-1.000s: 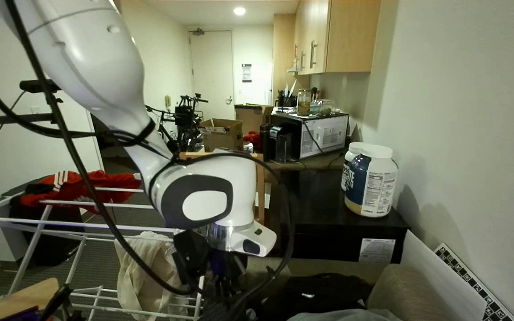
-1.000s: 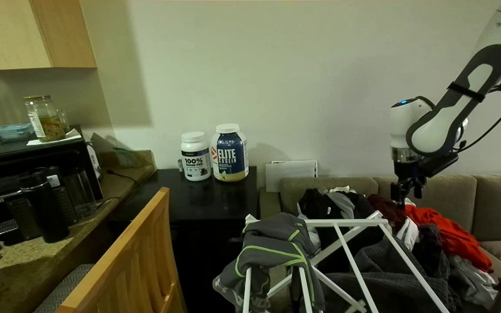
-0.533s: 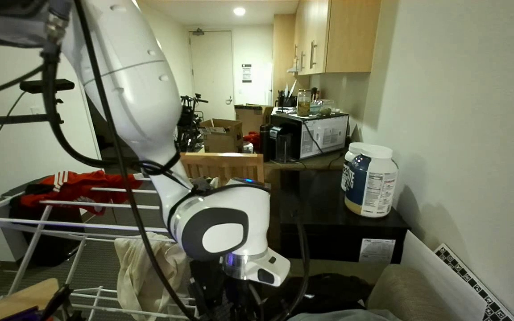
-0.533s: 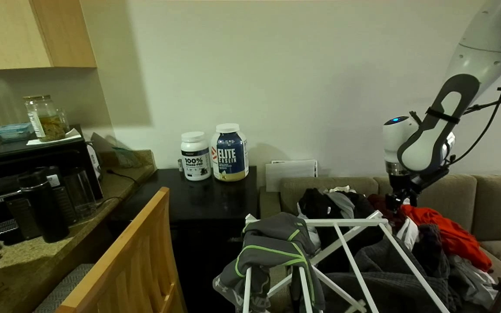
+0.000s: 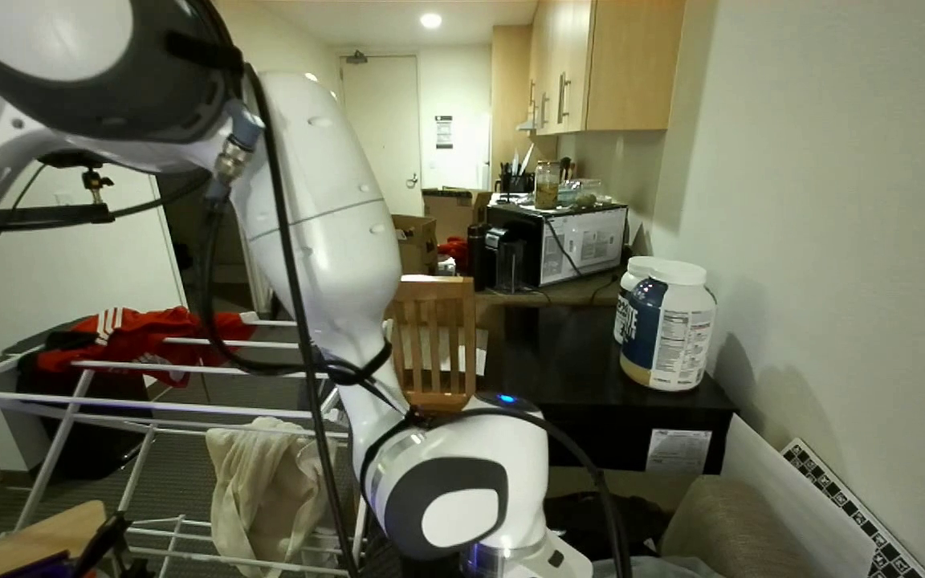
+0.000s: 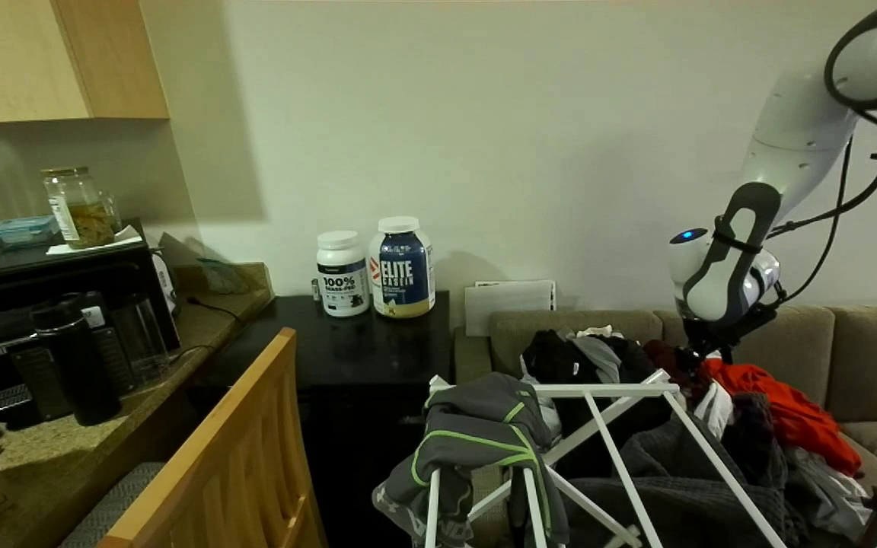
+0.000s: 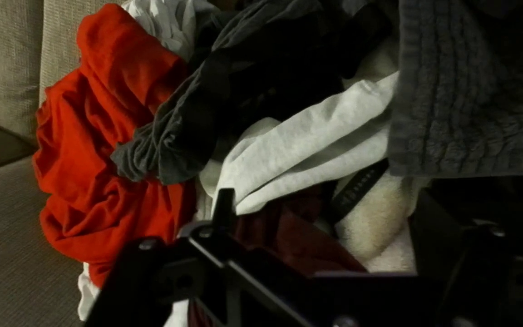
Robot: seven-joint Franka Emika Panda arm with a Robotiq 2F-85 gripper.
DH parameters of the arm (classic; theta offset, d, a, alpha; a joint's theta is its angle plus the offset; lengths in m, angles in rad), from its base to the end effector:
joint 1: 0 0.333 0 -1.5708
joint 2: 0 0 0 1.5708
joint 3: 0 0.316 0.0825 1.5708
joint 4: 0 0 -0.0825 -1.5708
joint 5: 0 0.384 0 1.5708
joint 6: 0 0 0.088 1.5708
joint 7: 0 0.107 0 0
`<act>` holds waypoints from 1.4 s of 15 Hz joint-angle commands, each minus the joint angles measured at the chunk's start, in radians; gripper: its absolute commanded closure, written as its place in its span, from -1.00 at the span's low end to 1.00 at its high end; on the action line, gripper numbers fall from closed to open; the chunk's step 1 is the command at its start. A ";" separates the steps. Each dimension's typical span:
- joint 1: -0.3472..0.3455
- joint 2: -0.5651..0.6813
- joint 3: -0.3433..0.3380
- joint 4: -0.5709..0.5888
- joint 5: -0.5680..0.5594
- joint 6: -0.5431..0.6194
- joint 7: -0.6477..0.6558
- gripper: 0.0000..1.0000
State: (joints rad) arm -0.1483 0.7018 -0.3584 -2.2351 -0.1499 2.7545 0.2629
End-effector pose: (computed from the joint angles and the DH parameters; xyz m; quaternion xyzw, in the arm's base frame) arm 0.4332 -0.2593 0.0624 0.9483 -0.2745 -0.0933 0.1289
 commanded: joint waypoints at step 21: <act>-0.352 0.134 0.135 0.445 0.031 -0.321 -0.575 -1.00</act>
State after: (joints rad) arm -0.5044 0.8324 -0.2185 -1.7944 -0.1250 2.4352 -0.3081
